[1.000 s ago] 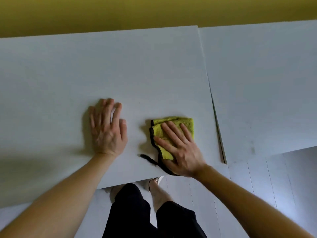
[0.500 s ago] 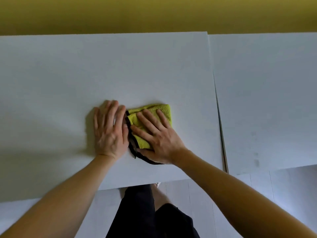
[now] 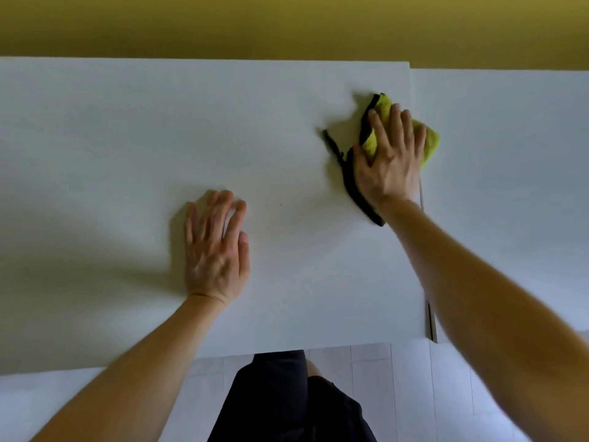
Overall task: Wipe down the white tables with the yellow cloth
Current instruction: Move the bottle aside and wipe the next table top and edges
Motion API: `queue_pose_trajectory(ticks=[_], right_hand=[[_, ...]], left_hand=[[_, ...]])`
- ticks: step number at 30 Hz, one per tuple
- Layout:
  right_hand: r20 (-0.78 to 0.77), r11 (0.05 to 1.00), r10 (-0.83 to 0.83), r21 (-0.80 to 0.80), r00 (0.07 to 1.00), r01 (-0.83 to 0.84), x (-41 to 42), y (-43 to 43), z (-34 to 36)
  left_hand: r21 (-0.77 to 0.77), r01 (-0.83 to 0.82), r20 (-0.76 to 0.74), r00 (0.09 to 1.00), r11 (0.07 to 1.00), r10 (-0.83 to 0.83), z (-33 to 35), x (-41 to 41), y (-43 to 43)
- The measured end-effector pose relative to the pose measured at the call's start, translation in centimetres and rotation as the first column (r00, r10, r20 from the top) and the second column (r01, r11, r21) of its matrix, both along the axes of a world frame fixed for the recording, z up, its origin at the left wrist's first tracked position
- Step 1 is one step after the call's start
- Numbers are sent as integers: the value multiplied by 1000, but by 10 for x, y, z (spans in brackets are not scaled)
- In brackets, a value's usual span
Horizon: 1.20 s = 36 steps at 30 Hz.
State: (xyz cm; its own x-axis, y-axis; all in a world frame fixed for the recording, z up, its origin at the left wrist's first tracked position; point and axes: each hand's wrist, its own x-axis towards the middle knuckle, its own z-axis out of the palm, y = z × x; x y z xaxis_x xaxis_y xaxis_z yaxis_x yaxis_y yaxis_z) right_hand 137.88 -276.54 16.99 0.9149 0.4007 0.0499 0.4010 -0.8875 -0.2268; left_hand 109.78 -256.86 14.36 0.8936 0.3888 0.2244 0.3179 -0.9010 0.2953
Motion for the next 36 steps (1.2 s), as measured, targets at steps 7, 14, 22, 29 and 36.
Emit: queue_pose_trajectory(ticks=[7,14,22,29,36], right_hand=[[-94,601,798,34,596,-799,-141,36,4],[21,996,85,8,996,-85,28,-18,2],[-104,660,750,50,653,-750,-120,81,1],[-13,986,159,41,987,-159,36,-8,2],[-29,925,364,124,931,-358,-55,157,2]], left_hand=[[-33,-15,-30,999,999,14,5,3,3],[6,75,-106,992,997,-74,28,14,25],[175,63,-116,992,983,-43,23,83,113],[120,112,-146,985,986,-95,7,87,114],[107,105,-115,989,989,-92,5,88,122]])
